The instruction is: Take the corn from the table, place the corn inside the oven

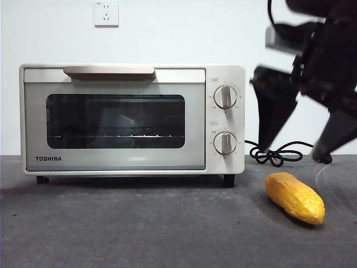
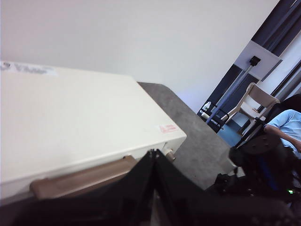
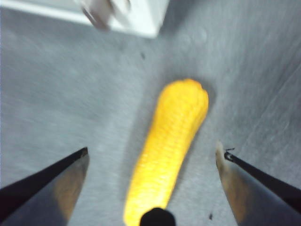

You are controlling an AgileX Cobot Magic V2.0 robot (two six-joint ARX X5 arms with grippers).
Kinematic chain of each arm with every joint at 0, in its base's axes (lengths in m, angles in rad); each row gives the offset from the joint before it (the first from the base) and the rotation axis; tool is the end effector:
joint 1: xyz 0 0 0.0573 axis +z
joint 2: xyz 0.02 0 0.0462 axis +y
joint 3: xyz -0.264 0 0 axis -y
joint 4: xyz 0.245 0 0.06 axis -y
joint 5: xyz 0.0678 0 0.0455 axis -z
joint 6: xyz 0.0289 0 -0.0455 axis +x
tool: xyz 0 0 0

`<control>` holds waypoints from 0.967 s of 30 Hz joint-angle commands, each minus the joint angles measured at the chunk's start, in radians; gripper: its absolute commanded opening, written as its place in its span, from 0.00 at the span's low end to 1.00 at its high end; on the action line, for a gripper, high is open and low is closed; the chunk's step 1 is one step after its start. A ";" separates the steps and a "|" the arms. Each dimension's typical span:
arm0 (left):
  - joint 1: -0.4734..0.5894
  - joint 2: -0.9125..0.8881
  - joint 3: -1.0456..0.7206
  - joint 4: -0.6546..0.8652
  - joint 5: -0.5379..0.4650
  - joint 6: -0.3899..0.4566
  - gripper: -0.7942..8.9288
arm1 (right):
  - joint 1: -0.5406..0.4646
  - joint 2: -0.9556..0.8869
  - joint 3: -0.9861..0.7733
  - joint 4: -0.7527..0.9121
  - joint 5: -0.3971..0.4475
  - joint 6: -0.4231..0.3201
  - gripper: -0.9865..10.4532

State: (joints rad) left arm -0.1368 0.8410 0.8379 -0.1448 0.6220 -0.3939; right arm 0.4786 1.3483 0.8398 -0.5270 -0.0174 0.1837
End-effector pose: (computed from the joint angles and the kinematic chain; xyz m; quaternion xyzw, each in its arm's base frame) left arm 0.1755 -0.0412 0.3460 -0.1987 0.1426 -0.3482 0.9050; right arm 0.2255 0.1176 0.2109 -0.0354 0.4994 0.1682 0.8492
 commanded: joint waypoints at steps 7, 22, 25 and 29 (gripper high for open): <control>-0.003 0.003 0.002 -0.026 0.006 0.010 0.08 | 0.003 0.131 0.002 0.005 0.010 -0.021 0.47; -0.003 0.005 0.002 -0.026 0.006 0.010 0.08 | 0.003 0.164 0.003 0.002 0.011 -0.020 0.07; -0.011 0.011 0.002 -0.025 0.006 0.010 0.08 | 0.003 0.150 0.008 -0.014 0.027 -0.019 0.07; -0.039 0.027 0.002 -0.011 0.006 0.010 0.08 | 0.003 0.098 0.016 -0.053 0.081 -0.020 0.07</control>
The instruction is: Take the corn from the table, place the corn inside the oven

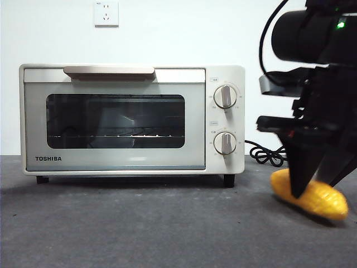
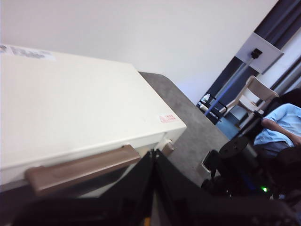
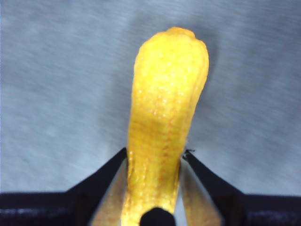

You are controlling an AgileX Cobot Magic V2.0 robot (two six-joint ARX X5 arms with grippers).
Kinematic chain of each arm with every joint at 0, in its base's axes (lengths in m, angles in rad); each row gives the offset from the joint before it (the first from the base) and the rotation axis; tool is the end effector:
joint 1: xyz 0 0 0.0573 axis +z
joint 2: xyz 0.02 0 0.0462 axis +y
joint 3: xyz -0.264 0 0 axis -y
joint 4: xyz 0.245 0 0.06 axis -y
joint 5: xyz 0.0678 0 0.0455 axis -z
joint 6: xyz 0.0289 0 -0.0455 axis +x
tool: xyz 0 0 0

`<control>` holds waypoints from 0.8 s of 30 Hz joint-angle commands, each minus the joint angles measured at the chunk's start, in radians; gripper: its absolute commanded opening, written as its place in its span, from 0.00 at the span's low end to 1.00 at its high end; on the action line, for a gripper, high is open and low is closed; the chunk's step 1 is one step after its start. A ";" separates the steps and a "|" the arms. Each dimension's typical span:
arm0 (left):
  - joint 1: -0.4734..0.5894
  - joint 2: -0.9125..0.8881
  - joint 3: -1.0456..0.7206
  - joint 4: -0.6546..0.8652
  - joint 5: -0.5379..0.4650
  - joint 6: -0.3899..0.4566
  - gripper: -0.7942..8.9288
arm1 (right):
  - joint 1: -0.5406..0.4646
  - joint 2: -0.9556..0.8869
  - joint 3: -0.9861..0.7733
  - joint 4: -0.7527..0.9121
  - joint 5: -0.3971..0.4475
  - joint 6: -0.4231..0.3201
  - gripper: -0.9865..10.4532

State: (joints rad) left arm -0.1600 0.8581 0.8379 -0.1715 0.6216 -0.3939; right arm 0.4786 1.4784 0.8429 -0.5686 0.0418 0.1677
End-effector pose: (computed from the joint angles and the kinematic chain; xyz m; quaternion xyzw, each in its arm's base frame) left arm 0.1781 -0.0458 0.3409 -0.2016 0.1656 -0.3536 0.8983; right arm 0.2341 0.1201 0.1790 -0.0778 0.5603 0.1321 0.8140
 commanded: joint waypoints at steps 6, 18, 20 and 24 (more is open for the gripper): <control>-0.084 0.068 0.002 0.073 0.003 0.010 0.08 | 0.003 -0.189 0.023 -0.064 0.044 -0.004 0.07; -0.230 0.233 0.108 0.020 -0.300 0.150 0.08 | 0.003 -0.563 0.024 -0.153 0.082 0.012 0.07; -0.244 0.273 0.153 -0.018 -0.357 0.189 0.08 | 0.003 -0.601 0.024 -0.162 0.083 0.022 0.07; -0.268 0.354 0.241 -0.097 -0.442 0.261 0.08 | 0.003 -0.651 0.024 -0.175 0.087 0.024 0.08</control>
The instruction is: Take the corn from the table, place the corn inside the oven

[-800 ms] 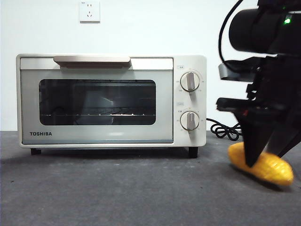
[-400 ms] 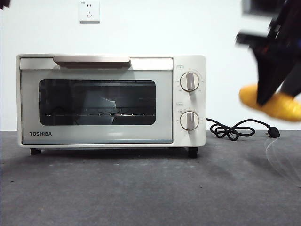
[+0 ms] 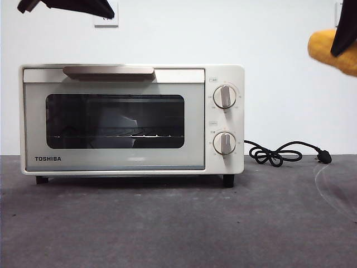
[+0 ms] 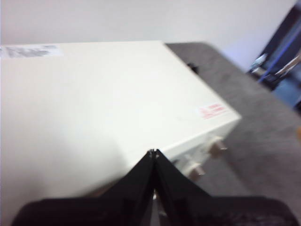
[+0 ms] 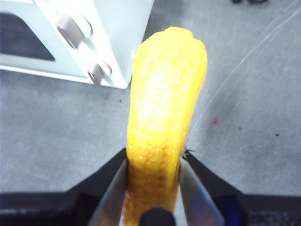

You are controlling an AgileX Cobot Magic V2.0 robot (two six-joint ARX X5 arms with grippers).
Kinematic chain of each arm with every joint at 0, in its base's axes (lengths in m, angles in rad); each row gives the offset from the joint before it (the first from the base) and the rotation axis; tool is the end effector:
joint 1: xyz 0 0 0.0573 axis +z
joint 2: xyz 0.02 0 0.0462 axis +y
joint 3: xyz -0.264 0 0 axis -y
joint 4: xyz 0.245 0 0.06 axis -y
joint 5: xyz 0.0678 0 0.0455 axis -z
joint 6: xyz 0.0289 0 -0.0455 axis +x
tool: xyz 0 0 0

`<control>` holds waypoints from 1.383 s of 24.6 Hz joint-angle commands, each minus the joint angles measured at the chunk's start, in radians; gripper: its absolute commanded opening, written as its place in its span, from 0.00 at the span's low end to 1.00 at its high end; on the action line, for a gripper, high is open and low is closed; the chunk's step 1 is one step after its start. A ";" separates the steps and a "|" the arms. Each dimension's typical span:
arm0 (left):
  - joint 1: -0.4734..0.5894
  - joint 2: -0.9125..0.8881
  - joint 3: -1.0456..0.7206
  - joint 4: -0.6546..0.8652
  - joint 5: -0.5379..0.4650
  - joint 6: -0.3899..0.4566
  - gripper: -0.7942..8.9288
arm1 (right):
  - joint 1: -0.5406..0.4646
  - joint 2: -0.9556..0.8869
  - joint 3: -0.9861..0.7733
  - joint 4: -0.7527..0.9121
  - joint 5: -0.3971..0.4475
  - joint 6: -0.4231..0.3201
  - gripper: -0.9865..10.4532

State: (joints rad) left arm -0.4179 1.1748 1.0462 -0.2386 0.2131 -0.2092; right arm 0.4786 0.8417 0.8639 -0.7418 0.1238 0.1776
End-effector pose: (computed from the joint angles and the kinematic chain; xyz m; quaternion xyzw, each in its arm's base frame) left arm 0.2338 -0.1105 0.3407 -0.0790 0.2125 -0.2844 0.9315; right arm 0.1439 0.0707 0.3022 -0.0223 0.3496 0.1347 0.9269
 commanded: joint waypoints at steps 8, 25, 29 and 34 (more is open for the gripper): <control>-0.016 0.182 0.142 -0.193 -0.042 0.127 0.08 | 0.003 -0.035 0.003 -0.039 0.052 0.028 0.08; -0.024 0.247 0.142 -0.408 -0.050 0.143 0.08 | 0.003 -0.035 0.003 -0.036 0.052 0.028 0.08; -0.037 0.247 0.142 -0.481 -0.050 0.146 0.08 | 0.003 -0.035 0.003 -0.037 0.051 0.028 0.08; -0.067 0.247 0.142 -0.565 -0.050 0.168 0.08 | 0.003 -0.035 0.003 -0.038 0.048 0.028 0.08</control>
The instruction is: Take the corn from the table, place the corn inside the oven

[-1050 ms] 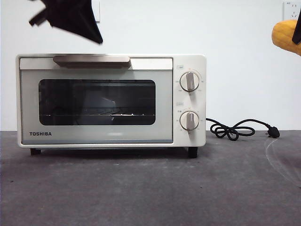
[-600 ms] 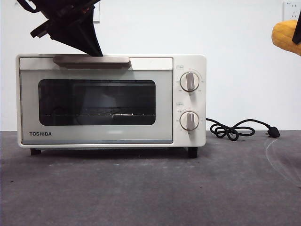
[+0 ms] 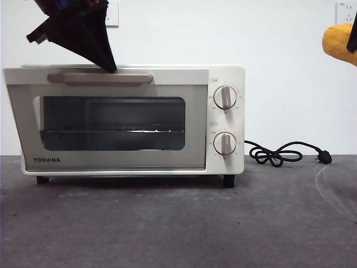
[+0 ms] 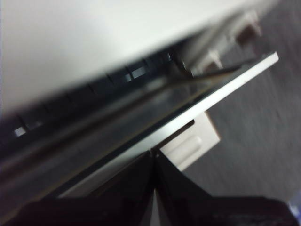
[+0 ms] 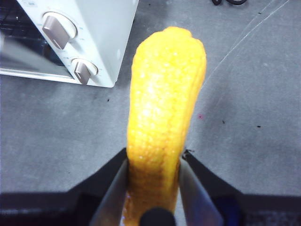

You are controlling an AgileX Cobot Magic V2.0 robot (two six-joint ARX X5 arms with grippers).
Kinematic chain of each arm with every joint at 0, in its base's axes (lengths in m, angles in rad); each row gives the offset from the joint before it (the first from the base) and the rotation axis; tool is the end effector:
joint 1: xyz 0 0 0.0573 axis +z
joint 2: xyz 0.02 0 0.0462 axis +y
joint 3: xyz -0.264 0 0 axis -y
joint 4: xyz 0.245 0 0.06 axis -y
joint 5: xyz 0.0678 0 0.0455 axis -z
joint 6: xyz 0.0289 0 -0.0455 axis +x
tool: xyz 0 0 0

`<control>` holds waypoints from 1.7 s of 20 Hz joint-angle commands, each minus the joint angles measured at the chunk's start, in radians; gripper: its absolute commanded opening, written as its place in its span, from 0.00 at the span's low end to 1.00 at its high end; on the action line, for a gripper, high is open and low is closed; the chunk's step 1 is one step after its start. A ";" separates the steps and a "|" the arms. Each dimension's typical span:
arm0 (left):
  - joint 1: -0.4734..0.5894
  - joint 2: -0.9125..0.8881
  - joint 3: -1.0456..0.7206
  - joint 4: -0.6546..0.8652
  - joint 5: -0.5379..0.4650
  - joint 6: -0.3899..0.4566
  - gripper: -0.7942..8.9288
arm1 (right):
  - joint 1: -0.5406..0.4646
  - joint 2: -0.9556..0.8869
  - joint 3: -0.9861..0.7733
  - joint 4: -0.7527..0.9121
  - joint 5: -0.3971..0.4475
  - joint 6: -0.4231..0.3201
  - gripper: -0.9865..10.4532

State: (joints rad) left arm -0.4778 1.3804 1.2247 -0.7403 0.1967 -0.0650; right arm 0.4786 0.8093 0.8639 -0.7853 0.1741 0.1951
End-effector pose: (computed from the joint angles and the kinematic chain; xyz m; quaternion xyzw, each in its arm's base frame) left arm 0.2473 -0.1344 0.3089 0.0330 0.4384 -0.2841 0.8521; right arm 0.1362 0.0650 0.3036 -0.0241 0.3506 0.1080 0.9300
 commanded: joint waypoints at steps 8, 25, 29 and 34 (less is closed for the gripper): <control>-0.072 0.041 -0.037 -0.182 -0.033 0.025 0.08 | 0.003 -0.002 0.003 -0.002 -0.049 0.011 0.08; -0.149 -0.369 -0.036 -0.154 -0.033 -0.039 0.08 | 0.236 0.115 0.003 0.522 -0.571 -0.105 0.08; -0.149 -0.504 -0.036 -0.097 -0.044 -0.060 0.08 | 0.449 0.251 0.003 0.670 -0.281 -0.240 0.08; -0.149 -0.633 -0.036 -0.089 -0.150 -0.083 0.08 | 0.600 0.436 0.044 0.779 -0.063 -0.470 0.08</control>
State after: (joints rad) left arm -0.6254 0.7612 1.1961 -0.8368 0.0639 -0.1299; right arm 1.0676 1.2209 0.8928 -0.0227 0.0902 -0.1787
